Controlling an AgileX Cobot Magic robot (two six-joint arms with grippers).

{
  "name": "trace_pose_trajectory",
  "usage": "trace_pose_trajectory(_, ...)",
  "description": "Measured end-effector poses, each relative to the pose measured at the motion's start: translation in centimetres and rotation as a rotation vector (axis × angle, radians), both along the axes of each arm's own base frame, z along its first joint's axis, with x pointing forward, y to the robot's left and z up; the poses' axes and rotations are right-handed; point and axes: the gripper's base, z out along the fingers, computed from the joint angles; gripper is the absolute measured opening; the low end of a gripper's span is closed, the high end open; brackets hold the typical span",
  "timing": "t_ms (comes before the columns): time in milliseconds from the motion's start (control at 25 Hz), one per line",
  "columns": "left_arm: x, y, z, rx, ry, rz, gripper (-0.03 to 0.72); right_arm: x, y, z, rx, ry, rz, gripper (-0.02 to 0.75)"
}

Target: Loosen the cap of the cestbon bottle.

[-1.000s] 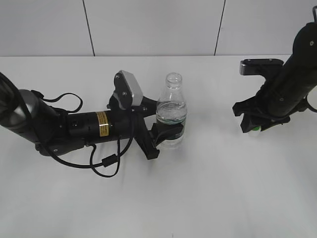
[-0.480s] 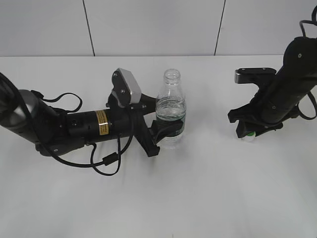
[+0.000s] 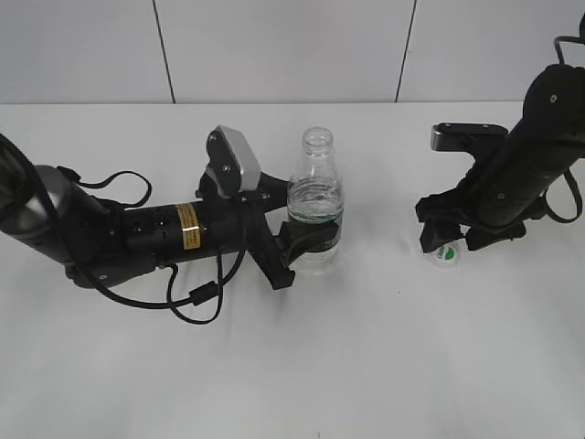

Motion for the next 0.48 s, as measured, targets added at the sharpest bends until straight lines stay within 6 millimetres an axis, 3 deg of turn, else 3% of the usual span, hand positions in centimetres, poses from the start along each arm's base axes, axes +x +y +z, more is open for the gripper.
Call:
trace_pose_trajectory(160, -0.07, -0.02, -0.02, 0.003, -0.002, -0.009, 0.421, 0.00, 0.01, 0.00, 0.001, 0.000, 0.000, 0.537)
trace_pose_trajectory(480, -0.01, -0.03, 0.06, -0.006, 0.000, -0.004, 0.529, -0.07, 0.02, 0.20, 0.001, 0.002, 0.009, 0.538)
